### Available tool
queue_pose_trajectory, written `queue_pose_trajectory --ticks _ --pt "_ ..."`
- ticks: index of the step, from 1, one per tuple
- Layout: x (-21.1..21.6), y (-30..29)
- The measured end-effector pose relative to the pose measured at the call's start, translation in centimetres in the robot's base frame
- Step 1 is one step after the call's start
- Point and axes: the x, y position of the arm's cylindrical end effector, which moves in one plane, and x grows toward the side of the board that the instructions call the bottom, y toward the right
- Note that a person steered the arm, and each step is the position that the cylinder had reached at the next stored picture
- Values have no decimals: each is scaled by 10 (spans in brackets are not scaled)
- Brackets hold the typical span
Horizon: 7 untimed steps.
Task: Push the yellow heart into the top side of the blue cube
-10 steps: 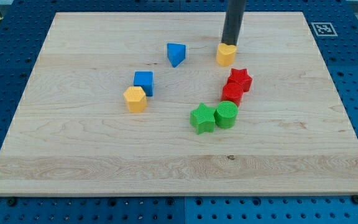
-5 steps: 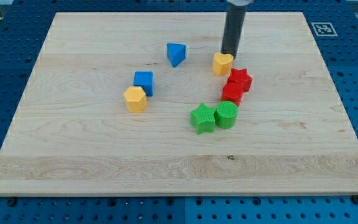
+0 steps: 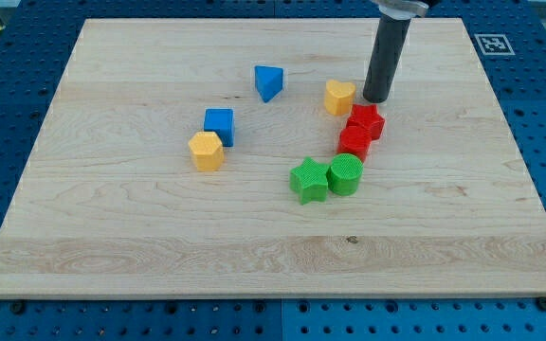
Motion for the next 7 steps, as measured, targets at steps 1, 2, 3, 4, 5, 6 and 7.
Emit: queue_pose_trajectory --ticks 1,2,3,4,5,6,7 --pt "4 -2" --pt "3 -17" --pt "-6 -40" --pt "-6 -73" --pt "-6 -104" --pt "-6 -134" --pt "-6 -160"
